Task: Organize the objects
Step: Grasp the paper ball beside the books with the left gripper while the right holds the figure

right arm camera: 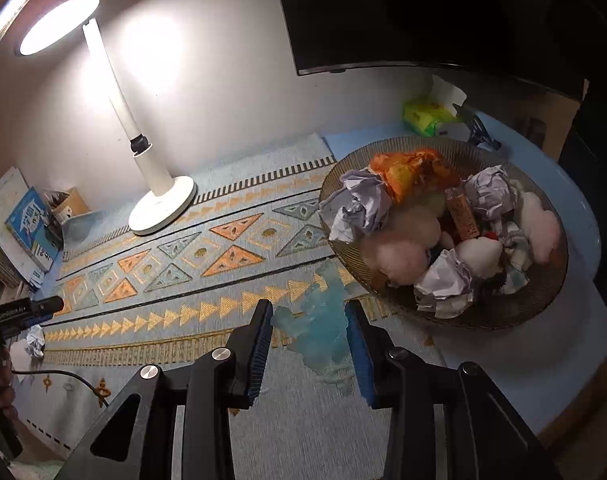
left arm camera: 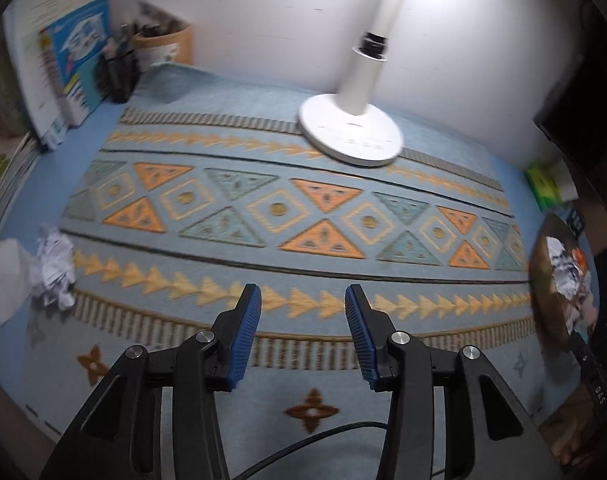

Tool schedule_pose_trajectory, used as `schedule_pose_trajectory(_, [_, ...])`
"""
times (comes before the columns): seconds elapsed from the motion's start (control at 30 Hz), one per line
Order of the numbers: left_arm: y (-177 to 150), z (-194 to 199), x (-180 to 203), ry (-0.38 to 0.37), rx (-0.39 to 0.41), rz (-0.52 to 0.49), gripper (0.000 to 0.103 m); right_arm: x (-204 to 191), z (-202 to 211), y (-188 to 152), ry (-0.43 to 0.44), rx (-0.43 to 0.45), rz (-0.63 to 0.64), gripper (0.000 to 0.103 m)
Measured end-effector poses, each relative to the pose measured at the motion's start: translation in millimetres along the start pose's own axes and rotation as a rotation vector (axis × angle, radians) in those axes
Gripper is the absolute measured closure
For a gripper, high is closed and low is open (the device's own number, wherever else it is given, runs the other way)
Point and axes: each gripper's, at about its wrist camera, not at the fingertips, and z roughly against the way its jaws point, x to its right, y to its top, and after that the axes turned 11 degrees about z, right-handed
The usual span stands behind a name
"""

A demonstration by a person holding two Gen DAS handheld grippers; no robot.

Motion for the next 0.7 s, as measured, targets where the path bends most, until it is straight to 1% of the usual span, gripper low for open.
schedule_pose_trajectory(0.1, [1, 3, -41, 0.084, 0.034, 0.084, 0.062, -18, -12, 10, 0.068, -0.005, 0.040, 0.067])
schedule_pose_trajectory(0.2, [6, 5, -85, 0.163, 0.066, 0.188, 0.059, -55, -30, 26, 0.143, -0.002, 0.142, 0.067])
schedule_pose_trajectory(0.27, [10, 7, -112, 0.203, 0.085, 0.257, 0.037, -89, -45, 40, 0.207, 0.006, 0.231, 0.067])
schedule_pose_trajectory(0.3, [12, 9, -124, 0.218, 0.100, 0.292, 0.017, -106, -51, 45, 0.237, 0.016, 0.273, 0.067])
schedule_pose_trajectory(0.33, [15, 12, -136, 0.218, 0.126, 0.321, 0.004, -126, -59, 51, 0.269, 0.027, 0.322, 0.067])
schedule_pose_trajectory(0.37, [17, 15, -146, 0.211, 0.157, 0.342, 0.000, -146, -66, 55, 0.295, 0.031, 0.367, 0.067])
schedule_pose_trajectory(0.4, [20, 19, -155, 0.222, 0.192, 0.355, 0.001, -165, -73, 59, 0.321, 0.028, 0.409, 0.067])
schedule_pose_trajectory(0.43, [22, 23, -162, 0.255, 0.227, 0.360, 0.001, -183, -79, 61, 0.347, 0.024, 0.442, 0.067])
schedule_pose_trajectory(0.5, [27, 27, -172, 0.350, 0.295, 0.349, 0.001, -214, -89, 63, 0.406, 0.018, 0.501, 0.067])
schedule_pose_trajectory(0.53, [30, 24, -177, 0.392, 0.318, 0.339, 0.001, -227, -93, 61, 0.429, 0.015, 0.531, 0.067])
schedule_pose_trajectory(0.57, [33, 17, -182, 0.424, 0.321, 0.332, 0.001, -242, -97, 59, 0.451, 0.014, 0.563, 0.067])
schedule_pose_trajectory(0.6, [35, 6, -188, 0.441, 0.298, 0.332, 0.001, -256, -102, 57, 0.467, 0.012, 0.596, 0.067])
schedule_pose_trajectory(0.63, [37, -7, -195, 0.432, 0.252, 0.338, 0.001, -268, -108, 54, 0.477, 0.001, 0.627, 0.067])
schedule_pose_trajectory(0.7, [37, -29, -206, 0.377, 0.164, 0.362, 0.001, -290, -119, 51, 0.496, -0.018, 0.671, 0.067])
